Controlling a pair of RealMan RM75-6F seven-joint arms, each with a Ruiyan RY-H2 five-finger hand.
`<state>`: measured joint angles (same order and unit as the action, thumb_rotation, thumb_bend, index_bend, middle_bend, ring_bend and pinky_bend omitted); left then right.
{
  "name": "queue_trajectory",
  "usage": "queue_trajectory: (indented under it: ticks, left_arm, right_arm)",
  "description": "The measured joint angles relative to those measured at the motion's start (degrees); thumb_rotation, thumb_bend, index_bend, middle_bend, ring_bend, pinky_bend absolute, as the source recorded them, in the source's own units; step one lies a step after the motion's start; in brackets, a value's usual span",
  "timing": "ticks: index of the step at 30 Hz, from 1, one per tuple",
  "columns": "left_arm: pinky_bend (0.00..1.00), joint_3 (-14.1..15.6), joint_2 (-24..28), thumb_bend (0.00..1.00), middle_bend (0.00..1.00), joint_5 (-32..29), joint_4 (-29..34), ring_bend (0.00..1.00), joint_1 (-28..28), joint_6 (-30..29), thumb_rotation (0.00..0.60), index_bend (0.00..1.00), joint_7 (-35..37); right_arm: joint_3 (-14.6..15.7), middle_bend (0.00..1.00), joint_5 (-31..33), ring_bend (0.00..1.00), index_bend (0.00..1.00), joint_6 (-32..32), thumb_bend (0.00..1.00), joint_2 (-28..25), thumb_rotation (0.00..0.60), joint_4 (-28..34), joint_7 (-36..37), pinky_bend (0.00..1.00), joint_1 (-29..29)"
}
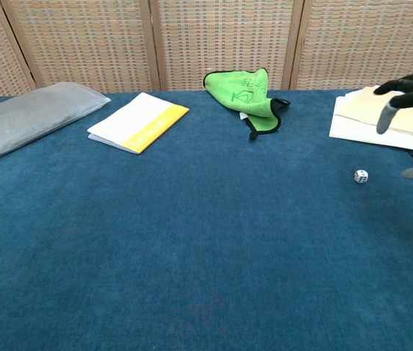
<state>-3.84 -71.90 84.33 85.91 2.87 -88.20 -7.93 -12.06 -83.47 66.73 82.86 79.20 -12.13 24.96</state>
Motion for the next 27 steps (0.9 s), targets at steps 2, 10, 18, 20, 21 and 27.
queue_trajectory:
  ticks: [2, 10, 18, 20, 21, 27]
  left_arm:
    - [0.00, -0.1, 0.0, 0.00, 0.00, -0.4, -0.3, 0.00, 0.2, 0.5, 0.600, 0.00, 0.3]
    - [0.00, -0.5, -0.2, 0.00, 0.00, -1.4, -0.8, 0.00, 1.0, 2.0, 0.600, 0.00, 0.4]
    - [0.00, -0.4, -0.4, 0.00, 0.00, -1.9, -0.9, 0.00, 1.5, 3.1, 0.600, 0.00, -0.1]
    - [0.00, -0.4, -0.5, 0.00, 0.00, -1.9, -0.9, 0.00, 1.6, 3.2, 0.600, 0.00, -0.2]
    - [0.00, -0.4, -0.5, 0.00, 0.00, -1.9, -0.9, 0.00, 1.6, 3.2, 0.600, 0.00, -0.3]
    - [0.00, -0.3, -0.6, 0.00, 0.00, -1.8, -0.7, 0.00, 1.7, 3.1, 0.600, 0.00, -0.7]
  right_arm:
    - [-1.2, 0.20, 2.5, 0.00, 0.46, -3.0, 0.28, 1.4, 0.600, -2.3, -0.7, 0.07, 2.0]
    - [-4.2, 0.21, 9.7, 0.00, 0.47, -11.1, 0.34, 6.8, 0.600, -12.6, -2.2, 0.07, 8.4]
    - [-4.5, 0.22, 12.9, 0.00, 0.49, -14.6, 0.36, 10.1, 0.600, -20.7, -0.2, 0.07, 10.8]
    - [-4.3, 0.22, 13.2, 0.00, 0.50, -15.0, 0.36, 10.6, 0.600, -21.9, 0.5, 0.07, 11.0]
    - [-4.2, 0.22, 13.5, 0.00, 0.51, -15.2, 0.36, 10.9, 0.600, -22.6, 0.9, 0.07, 11.1]
    - [-3.2, 0.24, 14.0, 0.00, 0.53, -16.1, 0.37, 12.2, 0.600, -25.4, 2.5, 0.07, 11.4]
